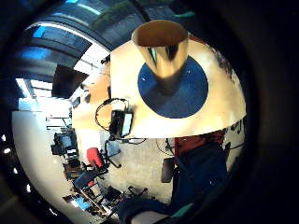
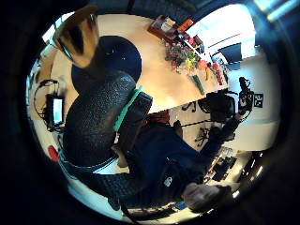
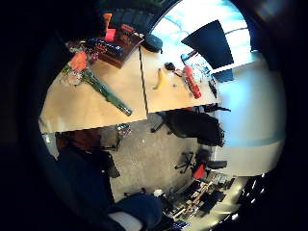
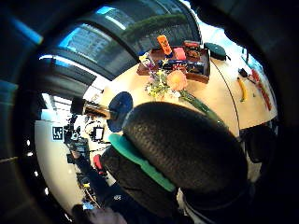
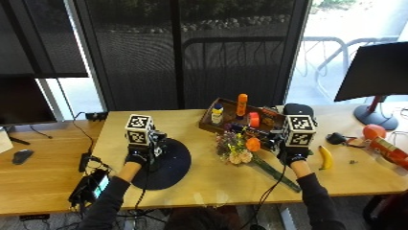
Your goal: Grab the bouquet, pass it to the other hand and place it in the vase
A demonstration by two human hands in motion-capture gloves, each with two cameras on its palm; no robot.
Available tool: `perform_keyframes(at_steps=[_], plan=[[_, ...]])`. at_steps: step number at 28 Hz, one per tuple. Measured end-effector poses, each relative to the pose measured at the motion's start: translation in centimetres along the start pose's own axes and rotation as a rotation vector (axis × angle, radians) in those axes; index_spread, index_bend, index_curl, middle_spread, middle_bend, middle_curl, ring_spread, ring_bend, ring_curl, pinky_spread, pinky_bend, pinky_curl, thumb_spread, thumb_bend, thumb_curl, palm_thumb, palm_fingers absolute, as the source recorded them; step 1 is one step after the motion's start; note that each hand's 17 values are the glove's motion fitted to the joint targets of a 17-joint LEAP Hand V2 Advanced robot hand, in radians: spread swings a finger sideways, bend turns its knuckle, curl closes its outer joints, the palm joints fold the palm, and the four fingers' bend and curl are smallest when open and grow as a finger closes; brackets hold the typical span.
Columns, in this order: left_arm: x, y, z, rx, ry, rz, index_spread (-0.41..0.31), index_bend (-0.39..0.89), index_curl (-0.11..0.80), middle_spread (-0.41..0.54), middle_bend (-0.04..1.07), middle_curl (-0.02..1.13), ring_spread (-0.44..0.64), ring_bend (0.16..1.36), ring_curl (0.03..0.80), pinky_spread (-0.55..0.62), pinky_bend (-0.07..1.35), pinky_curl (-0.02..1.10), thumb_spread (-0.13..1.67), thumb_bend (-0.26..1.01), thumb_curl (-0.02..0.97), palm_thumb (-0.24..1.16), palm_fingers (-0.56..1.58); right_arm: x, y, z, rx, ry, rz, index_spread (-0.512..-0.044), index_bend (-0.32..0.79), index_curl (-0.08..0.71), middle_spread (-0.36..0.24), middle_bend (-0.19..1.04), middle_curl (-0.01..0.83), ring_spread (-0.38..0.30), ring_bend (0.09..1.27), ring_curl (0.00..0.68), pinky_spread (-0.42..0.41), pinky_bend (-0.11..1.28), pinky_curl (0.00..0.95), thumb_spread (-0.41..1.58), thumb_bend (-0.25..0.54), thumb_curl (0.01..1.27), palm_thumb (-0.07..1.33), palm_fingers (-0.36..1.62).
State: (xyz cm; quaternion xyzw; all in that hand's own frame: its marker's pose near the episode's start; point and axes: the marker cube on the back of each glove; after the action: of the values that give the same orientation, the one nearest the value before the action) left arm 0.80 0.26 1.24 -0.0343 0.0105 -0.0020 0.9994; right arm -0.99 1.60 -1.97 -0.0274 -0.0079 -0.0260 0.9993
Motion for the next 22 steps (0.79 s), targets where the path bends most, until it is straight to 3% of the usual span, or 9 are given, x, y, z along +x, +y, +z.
perform_keyframes(at_steps=[7,16,22], plan=[[1.4,0.9,0.0,-0.001,-0.006,0.032,-0.065,0.17,0.232,0.117,0.17,0.22,0.21,0.48,0.22,0.34,0.29,0.22,1.09,0.02,0.142,0.15,0.36,0.1,0.6,-0.7,-0.016,0.022,0.024,-0.375,0.12,0.159,-0.134,0.3,0.242,-0.069,0.44,0.223,0.071,0.32,0.233,1.06,0.006,0.13,0.16,0.38],[2.3,2.0,-0.6,0.078,0.006,0.085,-0.064,0.16,0.265,0.13,0.17,0.24,0.22,0.5,0.241,0.35,0.3,0.25,1.15,-0.01,0.177,0.16,0.33,2.2,-1.6,-2.3,-0.11,0.006,0.203,-0.378,0.07,0.145,-0.114,0.31,0.286,-0.077,0.53,0.262,0.051,0.38,0.275,1.1,-0.015,0.16,0.16,0.47],[2.9,2.1,-0.2,0.087,-0.004,0.104,-0.062,0.16,0.281,0.133,0.17,0.26,0.22,0.51,0.252,0.35,0.31,0.27,1.16,-0.01,0.195,0.16,0.32,4.1,-3.2,-1.8,-0.159,-0.057,0.3,-0.336,0.08,0.139,-0.099,0.34,0.318,-0.091,0.59,0.295,0.063,0.4,0.296,1.11,-0.008,0.19,0.2,0.6]])
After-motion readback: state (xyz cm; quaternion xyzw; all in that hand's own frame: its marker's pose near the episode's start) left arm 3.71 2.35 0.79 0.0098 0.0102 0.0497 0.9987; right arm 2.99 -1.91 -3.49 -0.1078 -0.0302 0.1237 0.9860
